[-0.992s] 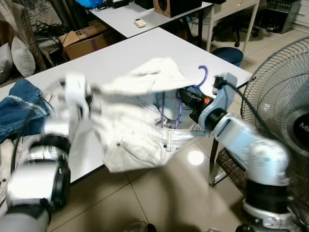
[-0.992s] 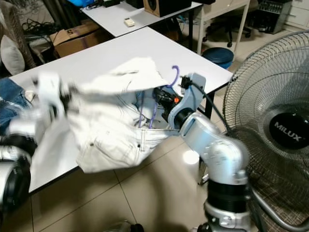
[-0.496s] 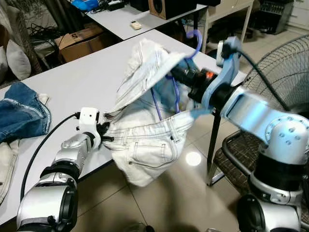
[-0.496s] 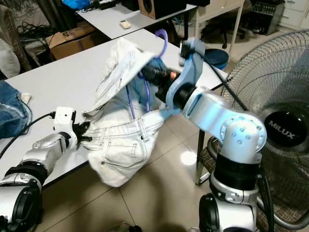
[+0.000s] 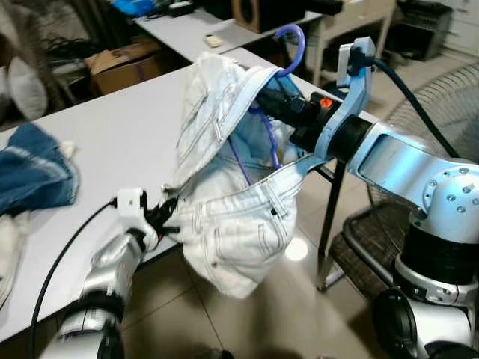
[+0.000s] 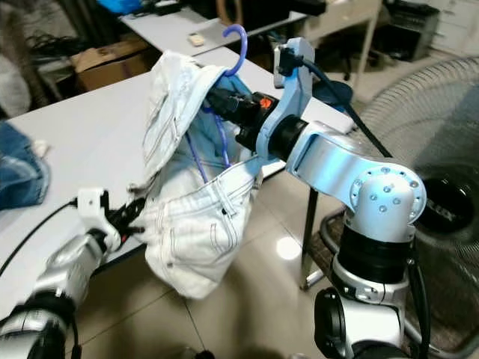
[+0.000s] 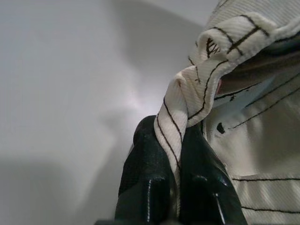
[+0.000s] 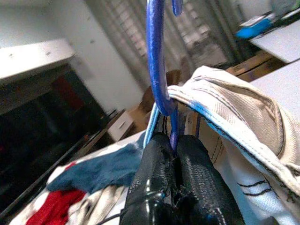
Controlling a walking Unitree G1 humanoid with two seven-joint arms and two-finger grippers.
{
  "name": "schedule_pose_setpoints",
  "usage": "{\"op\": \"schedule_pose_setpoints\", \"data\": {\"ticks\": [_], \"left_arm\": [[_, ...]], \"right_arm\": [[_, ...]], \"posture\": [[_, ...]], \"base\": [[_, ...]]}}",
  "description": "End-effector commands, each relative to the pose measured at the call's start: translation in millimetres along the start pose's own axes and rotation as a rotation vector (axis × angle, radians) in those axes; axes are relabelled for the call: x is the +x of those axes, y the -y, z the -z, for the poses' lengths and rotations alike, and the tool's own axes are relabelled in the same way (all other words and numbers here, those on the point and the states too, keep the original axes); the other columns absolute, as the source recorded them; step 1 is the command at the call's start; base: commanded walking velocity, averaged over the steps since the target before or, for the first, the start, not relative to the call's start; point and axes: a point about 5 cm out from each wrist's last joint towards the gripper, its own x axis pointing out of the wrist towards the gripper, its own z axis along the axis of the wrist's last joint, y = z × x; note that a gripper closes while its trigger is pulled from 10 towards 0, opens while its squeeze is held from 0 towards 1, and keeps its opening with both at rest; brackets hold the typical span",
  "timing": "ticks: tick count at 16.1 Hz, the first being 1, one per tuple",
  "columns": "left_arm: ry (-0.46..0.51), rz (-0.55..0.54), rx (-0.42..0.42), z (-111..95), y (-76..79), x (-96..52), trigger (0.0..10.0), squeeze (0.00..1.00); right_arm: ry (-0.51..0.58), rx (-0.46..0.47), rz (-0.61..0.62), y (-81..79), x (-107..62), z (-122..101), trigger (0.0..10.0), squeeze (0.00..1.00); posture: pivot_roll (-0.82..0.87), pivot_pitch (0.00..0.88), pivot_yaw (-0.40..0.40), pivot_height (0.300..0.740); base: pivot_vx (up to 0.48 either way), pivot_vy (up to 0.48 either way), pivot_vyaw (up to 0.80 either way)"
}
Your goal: Hang hanger
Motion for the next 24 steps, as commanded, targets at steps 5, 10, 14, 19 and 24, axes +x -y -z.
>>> {"op": "schedule_pose_setpoints", "data": {"ticks": [5,10,14,19,24], "left_arm": [[-0.097,0.014,0.034,37,3.3,-24.4,10.0,0.0],[-0.071,-0.009,0.034,39,5.8,-41.8,10.0,0.0],[-0.077,-0.011,0.023,46,11.7,-54.5,10.0,0.0],[-0.083,-0.002,0.094,48,22.2,-58.9,10.0,0.0],[-0.086,0.001,0.088,47,25.9,-57.3,10.0,0.0]], "right_arm": [[0.014,-0.011,-0.09,-11.0,-1.4,0,10.0,0.0],[-0.006,0.0,-0.113,-12.9,-0.5,7,10.0,0.0],[-0.028,-0.005,-0.135,-14.7,-2.1,12,10.0,0.0],[-0.042,-0.02,-0.153,-14.6,-5.3,12,10.0,0.0],[-0.038,-0.027,-0.148,-12.4,-7.8,10,10.0,0.0]], "posture": [[-0.12,0.0,0.12,0.74],[-0.1,0.0,0.112,0.74],[-0.09,0.0,0.103,0.74],[-0.09,0.0,0.094,0.74],[-0.09,0.0,0.101,0.74]], "base": [[0.0,0.0,0.8],[0.0,0.403,0.8],[0.0,0.403,0.8],[0.0,-0.276,0.8],[0.0,-0.48,0.8]]}}
